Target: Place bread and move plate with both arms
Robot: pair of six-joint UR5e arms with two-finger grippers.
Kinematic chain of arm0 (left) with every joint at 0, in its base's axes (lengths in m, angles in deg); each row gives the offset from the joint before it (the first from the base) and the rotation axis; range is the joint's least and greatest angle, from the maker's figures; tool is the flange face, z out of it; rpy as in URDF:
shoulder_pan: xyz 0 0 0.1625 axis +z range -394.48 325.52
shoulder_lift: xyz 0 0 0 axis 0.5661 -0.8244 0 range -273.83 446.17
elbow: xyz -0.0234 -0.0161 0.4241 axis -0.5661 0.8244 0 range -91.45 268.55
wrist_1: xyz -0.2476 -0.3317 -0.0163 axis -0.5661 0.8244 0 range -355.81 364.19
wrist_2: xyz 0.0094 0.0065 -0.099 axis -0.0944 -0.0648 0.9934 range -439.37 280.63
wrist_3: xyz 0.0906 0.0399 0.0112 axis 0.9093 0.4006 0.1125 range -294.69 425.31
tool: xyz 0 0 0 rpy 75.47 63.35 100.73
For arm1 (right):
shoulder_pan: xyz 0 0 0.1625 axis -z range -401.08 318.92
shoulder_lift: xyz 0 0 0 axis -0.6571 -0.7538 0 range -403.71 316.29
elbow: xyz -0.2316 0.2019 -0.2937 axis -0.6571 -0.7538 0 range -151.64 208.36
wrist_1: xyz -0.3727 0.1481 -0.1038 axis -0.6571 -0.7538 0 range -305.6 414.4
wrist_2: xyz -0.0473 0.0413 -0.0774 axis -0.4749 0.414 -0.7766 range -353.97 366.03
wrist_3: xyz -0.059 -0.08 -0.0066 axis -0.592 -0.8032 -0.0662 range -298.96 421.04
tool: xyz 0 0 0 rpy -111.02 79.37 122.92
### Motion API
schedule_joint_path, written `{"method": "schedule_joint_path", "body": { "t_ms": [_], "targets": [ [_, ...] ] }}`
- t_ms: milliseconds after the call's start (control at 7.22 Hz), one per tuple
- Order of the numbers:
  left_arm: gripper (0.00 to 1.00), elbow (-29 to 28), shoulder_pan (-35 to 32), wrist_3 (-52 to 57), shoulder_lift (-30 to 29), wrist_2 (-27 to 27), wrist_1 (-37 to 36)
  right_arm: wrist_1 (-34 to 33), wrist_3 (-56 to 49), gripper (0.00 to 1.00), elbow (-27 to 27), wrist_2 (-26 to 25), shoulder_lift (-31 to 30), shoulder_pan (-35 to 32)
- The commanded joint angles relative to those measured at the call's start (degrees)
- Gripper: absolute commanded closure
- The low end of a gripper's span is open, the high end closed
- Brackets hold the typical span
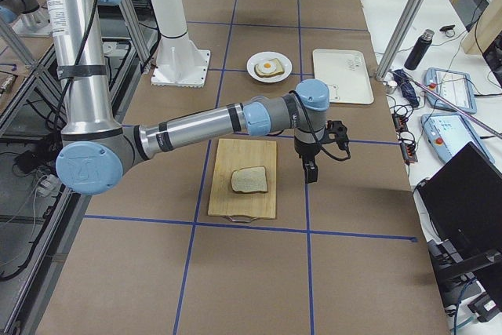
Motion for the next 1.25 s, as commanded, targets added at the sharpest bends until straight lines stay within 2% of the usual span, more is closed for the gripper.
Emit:
{"method": "schedule_joint_path", "body": {
  "t_ms": [0, 277, 415, 554, 692, 969, 1108],
  "targets": [
    [0.01, 1.5, -0.1, 0.5, 0.1, -1.6, 0.0, 0.0, 0.1, 0.00, -0.1, 0.3, 0.1, 0.0],
    [0.01, 2.7, -0.1, -0.3, 1.7, -2.9, -0.1, -0.1, 0.1, 0.00, -0.1, 0.3, 0.3, 0.0],
    [0.01, 1.4, -0.1, -0.4, 1.7, -2.2, -1.8, -0.1, 0.0, 0.00, -0.2, 0.5, -0.4, 0.0],
    [0.01, -1.2, -0.2, 1.0, 1.8, 1.5, -3.5, 0.0, -0.2, 0.00, 0.3, 0.7, -0.9, 0.0],
    [0.01, -2.3, 0.3, 3.3, 1.4, 3.2, -8.5, 0.0, -0.1, 0.00, 0.0, 1.0, -0.9, 0.0],
    [0.01, -1.2, -0.2, 11.3, 1.5, 2.1, -16.1, 0.0, 0.1, 0.00, 0.8, 2.1, -1.2, 0.0],
    [0.01, 0.3, -0.3, 13.8, 3.2, 2.1, -17.5, 0.0, 0.0, 0.00, 1.4, 2.4, -1.3, 0.0]
  ]
}}
